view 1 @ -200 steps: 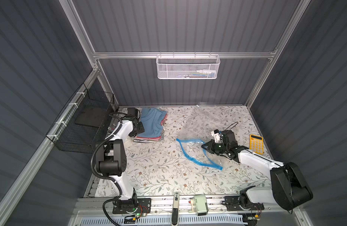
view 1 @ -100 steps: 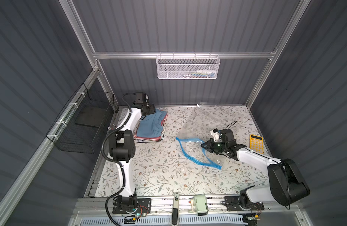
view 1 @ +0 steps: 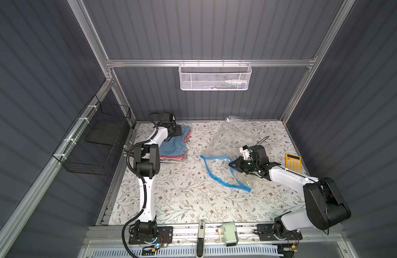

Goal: Take the tank top out of the vacuum bag
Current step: Adjust the tank top, then place the vacuum bag at the center of the board.

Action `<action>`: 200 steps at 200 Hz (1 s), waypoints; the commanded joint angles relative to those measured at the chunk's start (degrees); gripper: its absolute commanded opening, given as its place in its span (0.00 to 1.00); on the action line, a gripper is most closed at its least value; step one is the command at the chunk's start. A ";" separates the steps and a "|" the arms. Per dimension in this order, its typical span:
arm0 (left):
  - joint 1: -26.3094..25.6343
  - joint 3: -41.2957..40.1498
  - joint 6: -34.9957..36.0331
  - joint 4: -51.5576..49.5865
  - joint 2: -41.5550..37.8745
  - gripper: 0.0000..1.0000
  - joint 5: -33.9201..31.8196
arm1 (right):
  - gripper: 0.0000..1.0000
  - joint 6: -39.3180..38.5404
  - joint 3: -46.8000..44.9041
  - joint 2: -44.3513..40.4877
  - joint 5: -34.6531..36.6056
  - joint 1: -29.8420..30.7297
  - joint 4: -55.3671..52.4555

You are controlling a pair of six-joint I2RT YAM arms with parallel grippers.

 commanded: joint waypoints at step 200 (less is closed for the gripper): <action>0.04 -60.81 -6.32 -13.67 -73.64 1.00 -7.94 | 0.99 -2.89 36.15 15.40 6.09 6.58 -7.80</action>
